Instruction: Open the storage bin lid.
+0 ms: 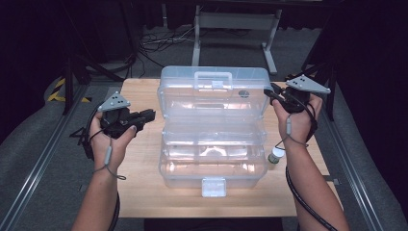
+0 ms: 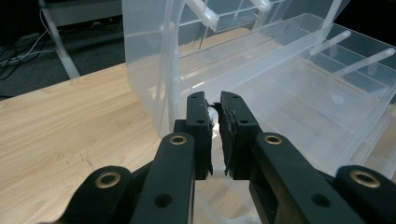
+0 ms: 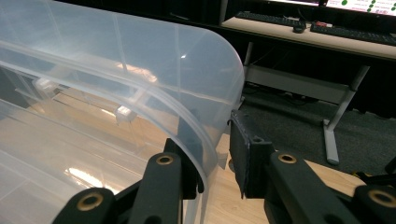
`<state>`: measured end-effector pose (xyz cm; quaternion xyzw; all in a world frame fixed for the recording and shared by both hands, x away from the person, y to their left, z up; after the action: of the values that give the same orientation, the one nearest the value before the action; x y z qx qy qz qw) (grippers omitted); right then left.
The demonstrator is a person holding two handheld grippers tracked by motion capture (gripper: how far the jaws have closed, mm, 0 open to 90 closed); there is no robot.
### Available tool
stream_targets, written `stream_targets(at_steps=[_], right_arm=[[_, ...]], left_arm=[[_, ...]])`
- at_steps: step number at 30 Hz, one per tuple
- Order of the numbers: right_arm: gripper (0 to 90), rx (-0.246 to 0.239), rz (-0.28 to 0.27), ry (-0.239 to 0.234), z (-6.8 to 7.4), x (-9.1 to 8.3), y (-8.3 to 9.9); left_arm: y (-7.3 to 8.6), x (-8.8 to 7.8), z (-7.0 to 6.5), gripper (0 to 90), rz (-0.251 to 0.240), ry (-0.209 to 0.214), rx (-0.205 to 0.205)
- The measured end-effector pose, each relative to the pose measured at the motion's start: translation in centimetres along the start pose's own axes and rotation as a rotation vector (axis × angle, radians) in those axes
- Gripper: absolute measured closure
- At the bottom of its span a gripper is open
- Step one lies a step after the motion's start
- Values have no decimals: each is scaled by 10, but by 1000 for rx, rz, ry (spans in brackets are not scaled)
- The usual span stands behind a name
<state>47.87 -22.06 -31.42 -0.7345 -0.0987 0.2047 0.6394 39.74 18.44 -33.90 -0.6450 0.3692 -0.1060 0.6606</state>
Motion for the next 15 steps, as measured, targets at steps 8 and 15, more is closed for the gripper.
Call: stream_targets(at_steps=[8, 15], right_arm=[[754, -1, -23, 25, -2, 10, -1], [774, -12, -12, 33, -7, 21, -3]], left_arm=[[3, -5, 4, 827, -1, -16, -12], [6, -8, 7, 825, 2, -28, -26]])
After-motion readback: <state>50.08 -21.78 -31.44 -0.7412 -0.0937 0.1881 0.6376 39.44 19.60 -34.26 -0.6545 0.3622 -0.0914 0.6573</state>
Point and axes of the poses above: each handheld gripper's, and its own axes: x roughly forward along the jaws, y roughly out of its underside, z roughly to its left, the point moved 5 cm from there along x, roughly forward along the jaws, and after that the axes turned 6 degrees about -z, right-handed, at the moved point
